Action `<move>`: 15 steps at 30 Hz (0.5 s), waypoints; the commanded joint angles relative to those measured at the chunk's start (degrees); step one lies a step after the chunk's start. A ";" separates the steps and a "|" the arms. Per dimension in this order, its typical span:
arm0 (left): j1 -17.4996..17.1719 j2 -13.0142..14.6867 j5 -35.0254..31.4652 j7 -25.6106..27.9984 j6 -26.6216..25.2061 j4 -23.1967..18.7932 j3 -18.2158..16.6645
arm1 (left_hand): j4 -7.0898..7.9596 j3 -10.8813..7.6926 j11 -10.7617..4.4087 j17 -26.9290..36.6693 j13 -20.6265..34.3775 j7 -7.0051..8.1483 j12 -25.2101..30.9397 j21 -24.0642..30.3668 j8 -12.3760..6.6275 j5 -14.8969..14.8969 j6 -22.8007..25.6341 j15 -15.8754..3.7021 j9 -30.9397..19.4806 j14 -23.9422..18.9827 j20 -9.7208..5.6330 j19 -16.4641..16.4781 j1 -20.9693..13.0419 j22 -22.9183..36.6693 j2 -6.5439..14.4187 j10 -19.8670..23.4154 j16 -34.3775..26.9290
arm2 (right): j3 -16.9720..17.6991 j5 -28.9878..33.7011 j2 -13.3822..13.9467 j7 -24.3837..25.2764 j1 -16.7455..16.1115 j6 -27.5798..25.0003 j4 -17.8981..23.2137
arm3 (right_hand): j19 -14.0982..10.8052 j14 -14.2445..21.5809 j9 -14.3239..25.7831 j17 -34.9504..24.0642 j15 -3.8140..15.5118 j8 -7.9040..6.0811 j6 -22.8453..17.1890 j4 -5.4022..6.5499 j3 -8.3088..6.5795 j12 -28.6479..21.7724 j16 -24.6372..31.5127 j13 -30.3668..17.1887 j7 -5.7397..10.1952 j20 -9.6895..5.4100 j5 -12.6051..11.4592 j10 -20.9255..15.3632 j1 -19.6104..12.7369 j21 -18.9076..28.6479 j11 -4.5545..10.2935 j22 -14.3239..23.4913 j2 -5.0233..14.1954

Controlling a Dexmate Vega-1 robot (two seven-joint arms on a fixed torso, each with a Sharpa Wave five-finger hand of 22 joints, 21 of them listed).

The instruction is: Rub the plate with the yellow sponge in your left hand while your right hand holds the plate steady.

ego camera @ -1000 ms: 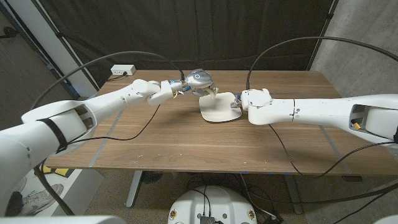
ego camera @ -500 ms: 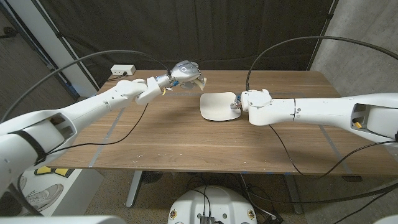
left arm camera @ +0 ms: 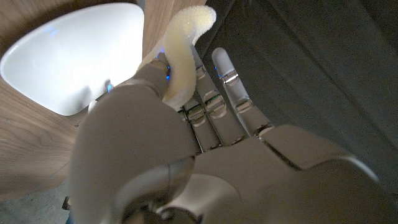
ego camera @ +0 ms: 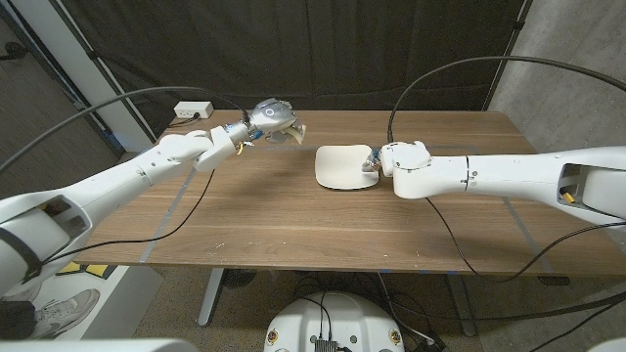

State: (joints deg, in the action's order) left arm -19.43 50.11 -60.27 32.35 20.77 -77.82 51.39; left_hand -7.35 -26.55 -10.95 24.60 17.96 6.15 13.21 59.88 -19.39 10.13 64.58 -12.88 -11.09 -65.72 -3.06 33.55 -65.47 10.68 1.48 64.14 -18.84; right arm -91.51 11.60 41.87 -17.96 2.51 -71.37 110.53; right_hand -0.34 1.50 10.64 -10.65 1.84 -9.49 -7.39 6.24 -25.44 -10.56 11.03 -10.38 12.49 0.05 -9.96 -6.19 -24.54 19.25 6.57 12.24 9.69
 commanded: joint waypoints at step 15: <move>-5.98 0.37 3.18 -6.23 -2.40 1.08 -4.45 | 0.12 0.18 -0.12 0.33 0.23 -0.35 -0.19 0.52 -0.12 0.17 0.34 -0.66 -0.08 -0.45 -6.64 -0.17 -0.04 -0.02 0.04 0.37 0.38 | 18.11 0.78 4.68 9.43 -13.77 3.93 5.55 | 0.15 -0.84 0.02 -0.01 0.22 0.15 9.33 -0.65 1.54 -0.02 -0.05 -0.09 -0.07 1.11 0.05 4.10 1.33 0.43 -0.67 -0.09 -0.28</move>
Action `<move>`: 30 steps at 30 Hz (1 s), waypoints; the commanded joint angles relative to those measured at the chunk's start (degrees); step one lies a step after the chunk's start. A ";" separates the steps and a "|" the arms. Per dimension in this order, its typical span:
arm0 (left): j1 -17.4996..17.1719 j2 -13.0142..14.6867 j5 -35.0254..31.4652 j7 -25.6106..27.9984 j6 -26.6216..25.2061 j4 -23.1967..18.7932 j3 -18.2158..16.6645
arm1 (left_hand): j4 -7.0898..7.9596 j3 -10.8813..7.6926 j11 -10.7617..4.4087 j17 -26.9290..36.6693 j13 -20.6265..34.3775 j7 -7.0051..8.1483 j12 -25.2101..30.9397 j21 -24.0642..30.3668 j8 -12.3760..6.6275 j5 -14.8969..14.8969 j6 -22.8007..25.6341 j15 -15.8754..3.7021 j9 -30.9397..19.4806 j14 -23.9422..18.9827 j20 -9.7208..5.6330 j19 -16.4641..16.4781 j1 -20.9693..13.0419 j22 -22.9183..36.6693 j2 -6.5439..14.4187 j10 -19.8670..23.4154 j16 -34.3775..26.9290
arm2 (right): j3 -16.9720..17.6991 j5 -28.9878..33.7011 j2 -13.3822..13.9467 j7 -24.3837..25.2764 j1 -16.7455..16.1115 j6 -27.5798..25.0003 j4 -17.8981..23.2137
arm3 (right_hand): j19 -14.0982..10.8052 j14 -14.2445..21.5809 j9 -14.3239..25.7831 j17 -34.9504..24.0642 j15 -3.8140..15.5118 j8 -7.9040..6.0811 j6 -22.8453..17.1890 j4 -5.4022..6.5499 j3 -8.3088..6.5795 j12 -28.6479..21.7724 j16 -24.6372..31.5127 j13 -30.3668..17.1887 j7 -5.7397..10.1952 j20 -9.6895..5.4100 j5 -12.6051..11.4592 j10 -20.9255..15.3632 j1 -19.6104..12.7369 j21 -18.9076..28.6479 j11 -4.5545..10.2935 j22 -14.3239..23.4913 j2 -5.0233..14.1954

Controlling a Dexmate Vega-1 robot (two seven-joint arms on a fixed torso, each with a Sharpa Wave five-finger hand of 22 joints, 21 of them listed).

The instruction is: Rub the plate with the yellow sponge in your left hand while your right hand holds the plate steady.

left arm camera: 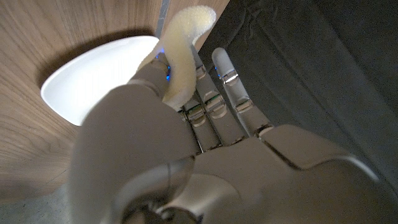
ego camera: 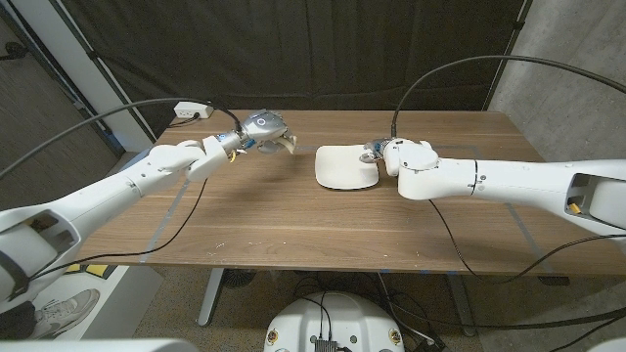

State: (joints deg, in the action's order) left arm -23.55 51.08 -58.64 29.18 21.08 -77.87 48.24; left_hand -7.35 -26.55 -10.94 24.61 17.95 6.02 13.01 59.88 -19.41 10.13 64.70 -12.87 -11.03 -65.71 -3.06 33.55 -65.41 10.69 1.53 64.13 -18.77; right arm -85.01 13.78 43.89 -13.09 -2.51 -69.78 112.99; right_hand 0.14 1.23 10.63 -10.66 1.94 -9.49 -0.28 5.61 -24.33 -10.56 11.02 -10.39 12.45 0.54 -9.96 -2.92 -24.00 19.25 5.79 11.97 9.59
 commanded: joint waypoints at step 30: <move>0.96 -2.37 17.42 -33.25 -5.53 2.25 -2.80 | 10.91 5.35 4.95 -9.86 -5.82 -0.42 -2.92 -8.32 8.79 0.69 -19.78 2.33 -0.43 19.61 4.26 -6.28 21.74 -1.05 -6.46 -20.29 7.98 | 26.24 -5.41 3.64 10.16 -20.42 5.23 5.55 | 0.15 -0.86 0.06 -0.07 -0.48 -1.17 1.71 0.21 2.07 -0.59 -0.02 -0.07 -2.32 1.21 0.03 1.11 2.43 0.21 -1.29 0.11 -0.80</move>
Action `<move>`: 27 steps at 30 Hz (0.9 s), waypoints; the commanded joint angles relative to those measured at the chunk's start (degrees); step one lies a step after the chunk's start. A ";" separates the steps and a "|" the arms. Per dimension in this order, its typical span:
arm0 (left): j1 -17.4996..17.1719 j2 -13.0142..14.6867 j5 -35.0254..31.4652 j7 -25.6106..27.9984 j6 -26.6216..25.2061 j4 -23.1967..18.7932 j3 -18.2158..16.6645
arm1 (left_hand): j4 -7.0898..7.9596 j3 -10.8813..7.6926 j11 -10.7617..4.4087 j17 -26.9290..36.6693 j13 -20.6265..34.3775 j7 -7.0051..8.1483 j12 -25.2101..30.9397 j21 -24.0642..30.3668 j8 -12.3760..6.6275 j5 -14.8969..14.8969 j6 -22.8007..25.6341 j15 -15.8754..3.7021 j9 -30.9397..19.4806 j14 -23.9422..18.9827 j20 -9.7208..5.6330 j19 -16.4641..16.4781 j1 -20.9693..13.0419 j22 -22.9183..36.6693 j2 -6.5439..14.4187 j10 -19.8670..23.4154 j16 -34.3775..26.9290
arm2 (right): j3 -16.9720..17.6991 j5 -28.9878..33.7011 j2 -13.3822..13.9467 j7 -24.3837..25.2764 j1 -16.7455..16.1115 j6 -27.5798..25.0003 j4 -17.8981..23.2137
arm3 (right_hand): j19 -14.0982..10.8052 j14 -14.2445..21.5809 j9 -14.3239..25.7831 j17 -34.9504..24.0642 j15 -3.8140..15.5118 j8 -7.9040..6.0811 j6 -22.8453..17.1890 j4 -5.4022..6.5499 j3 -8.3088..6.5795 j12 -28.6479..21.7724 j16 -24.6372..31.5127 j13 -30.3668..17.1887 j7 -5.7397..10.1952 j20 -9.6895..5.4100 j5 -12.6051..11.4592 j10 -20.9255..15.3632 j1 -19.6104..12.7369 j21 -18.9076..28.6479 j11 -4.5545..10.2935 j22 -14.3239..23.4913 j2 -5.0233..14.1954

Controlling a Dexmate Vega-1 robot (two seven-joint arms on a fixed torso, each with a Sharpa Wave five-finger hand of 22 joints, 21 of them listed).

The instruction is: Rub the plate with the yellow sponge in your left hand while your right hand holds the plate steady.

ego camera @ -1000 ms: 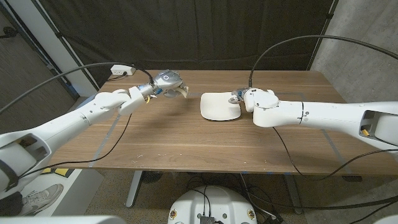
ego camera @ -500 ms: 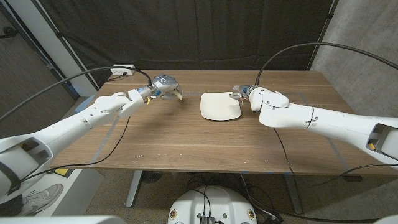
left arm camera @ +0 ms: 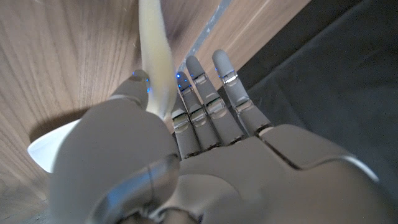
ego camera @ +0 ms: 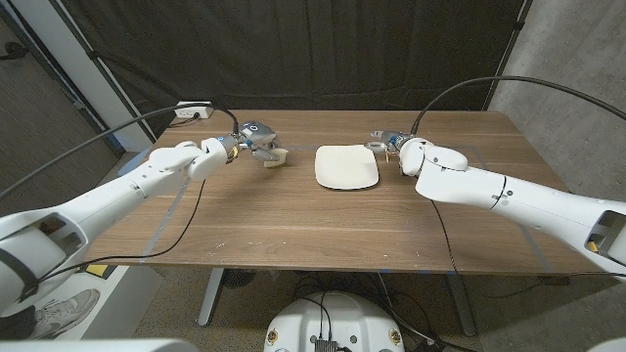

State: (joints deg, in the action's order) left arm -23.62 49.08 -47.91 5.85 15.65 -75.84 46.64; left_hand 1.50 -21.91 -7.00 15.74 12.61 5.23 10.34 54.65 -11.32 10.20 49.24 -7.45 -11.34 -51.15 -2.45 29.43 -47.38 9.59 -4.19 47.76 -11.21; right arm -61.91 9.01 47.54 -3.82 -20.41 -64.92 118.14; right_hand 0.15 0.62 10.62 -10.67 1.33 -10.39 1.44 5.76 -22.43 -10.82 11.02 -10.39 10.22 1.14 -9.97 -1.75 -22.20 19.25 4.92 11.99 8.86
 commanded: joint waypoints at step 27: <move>-5.72 -8.17 61.87 -21.43 23.67 16.51 -15.78 | 6.65 7.69 4.28 -4.61 -1.70 7.29 -0.11 -28.58 1.01 3.28 -52.18 7.23 0.76 48.97 8.66 -28.21 21.74 0.72 0.35 -45.43 1.07 | 15.19 -6.82 -1.23 8.47 -11.86 10.15 0.18 | 1.26 -1.00 -0.05 -0.21 -1.13 -0.54 -0.92 1.62 4.72 -0.60 -0.16 -0.12 -1.24 2.66 -0.14 0.18 6.10 -0.45 -1.95 -0.07 -3.94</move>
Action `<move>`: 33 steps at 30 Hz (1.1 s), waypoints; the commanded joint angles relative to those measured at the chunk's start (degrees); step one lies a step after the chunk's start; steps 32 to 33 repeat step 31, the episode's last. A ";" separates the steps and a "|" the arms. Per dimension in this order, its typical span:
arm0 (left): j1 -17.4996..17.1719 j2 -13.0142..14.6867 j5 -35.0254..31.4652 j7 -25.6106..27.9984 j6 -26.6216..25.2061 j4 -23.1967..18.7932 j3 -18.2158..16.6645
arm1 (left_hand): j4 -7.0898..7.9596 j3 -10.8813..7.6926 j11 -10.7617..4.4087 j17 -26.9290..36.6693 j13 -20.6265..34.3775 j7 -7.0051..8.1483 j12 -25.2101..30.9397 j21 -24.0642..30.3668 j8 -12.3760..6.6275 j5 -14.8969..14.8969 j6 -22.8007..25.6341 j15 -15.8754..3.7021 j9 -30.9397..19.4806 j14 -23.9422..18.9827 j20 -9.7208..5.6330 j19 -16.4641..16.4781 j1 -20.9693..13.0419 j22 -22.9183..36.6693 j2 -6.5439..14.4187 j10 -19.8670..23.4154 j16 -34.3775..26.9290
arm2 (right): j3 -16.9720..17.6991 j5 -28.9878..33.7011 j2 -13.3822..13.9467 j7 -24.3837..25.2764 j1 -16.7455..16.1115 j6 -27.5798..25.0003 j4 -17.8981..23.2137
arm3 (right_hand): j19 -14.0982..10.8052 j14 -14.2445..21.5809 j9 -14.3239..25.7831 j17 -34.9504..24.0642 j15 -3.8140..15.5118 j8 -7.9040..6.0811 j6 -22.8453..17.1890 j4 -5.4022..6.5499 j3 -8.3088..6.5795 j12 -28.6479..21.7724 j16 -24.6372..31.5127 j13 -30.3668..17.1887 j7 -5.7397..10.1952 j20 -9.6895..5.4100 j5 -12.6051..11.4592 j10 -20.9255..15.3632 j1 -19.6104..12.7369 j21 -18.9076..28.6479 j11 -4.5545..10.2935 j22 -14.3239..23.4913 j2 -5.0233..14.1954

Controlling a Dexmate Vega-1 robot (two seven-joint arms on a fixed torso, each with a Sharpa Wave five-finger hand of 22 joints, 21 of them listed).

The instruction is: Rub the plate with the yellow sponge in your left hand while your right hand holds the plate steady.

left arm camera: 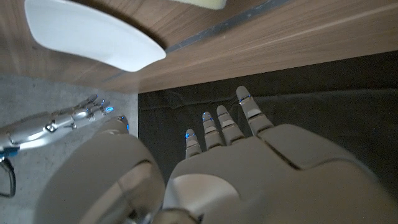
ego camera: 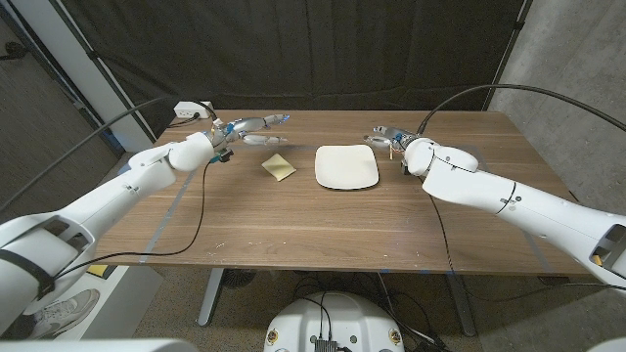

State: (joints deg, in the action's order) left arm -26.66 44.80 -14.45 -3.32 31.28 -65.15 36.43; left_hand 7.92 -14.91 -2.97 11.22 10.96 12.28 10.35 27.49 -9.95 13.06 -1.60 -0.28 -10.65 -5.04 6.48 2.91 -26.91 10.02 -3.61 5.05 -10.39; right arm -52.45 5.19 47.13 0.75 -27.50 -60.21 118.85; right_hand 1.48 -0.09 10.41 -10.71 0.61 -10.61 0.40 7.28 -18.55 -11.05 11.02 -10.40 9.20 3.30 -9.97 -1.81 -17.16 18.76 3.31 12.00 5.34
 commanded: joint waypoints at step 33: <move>-6.54 -9.68 43.96 -22.43 12.02 10.86 -11.75 | -0.42 1.15 0.20 -0.78 -0.49 0.09 0.67 -4.68 -0.95 0.81 -4.47 -1.31 0.21 6.79 -3.07 -3.98 2.09 0.36 1.83 -7.34 -0.18 | 23.92 -11.42 -9.99 28.67 -27.81 34.33 -3.59 | -6.73 4.63 0.10 0.76 0.21 -1.36 -5.51 -1.56 3.87 -1.95 -0.37 0.05 -2.26 -0.25 -1.35 -5.62 3.91 1.25 -3.09 -0.72 -2.49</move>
